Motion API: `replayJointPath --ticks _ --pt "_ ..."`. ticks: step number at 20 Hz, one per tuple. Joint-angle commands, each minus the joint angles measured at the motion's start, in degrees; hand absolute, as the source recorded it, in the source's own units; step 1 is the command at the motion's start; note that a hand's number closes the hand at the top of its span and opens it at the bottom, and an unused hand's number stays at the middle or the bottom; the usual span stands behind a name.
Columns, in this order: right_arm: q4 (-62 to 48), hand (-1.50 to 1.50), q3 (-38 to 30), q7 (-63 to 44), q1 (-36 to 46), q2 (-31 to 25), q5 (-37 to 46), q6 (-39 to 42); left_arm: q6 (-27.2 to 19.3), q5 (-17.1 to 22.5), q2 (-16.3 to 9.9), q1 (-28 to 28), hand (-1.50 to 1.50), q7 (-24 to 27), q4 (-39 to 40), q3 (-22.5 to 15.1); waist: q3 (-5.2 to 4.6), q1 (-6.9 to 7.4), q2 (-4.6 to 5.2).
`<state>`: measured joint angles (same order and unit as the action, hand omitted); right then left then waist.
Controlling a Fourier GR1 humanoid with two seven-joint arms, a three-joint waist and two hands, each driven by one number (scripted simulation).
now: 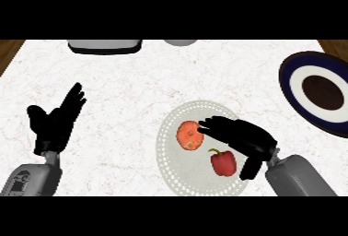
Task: Pick the bell pepper from the placemat and place it in the plate
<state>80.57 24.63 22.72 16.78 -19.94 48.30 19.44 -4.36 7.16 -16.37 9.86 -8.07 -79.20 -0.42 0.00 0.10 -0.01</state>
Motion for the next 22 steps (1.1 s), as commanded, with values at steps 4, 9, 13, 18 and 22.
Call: replayJointPath --ticks 4,9,13,18,22 --pt "-2.33 -1.50 0.61 0.79 -0.03 3.56 7.43 -0.33 0.46 -2.16 1.31 1.33 0.00 -3.25 -2.00 1.10 0.00 -0.02 0.00" --pt "-2.49 1.50 2.28 4.69 2.42 0.94 9.31 4.27 0.51 -2.81 1.47 0.56 0.00 -2.63 -2.48 1.58 0.00 0.04 0.00" --pt "-4.53 1.50 1.57 9.54 -0.31 1.73 10.65 -0.12 1.59 -2.98 2.63 0.26 0.00 1.29 1.14 2.88 0.00 -0.05 0.04" --pt "-5.57 1.50 1.44 9.81 -2.61 5.49 10.86 -2.94 2.95 -2.79 2.21 0.61 0.00 1.19 1.46 3.60 0.01 0.05 0.06" --pt "3.13 1.50 -5.11 3.97 -3.93 5.65 6.71 1.63 2.27 -3.46 2.54 -2.21 0.00 -2.01 -3.50 2.39 0.01 -0.17 -0.17"
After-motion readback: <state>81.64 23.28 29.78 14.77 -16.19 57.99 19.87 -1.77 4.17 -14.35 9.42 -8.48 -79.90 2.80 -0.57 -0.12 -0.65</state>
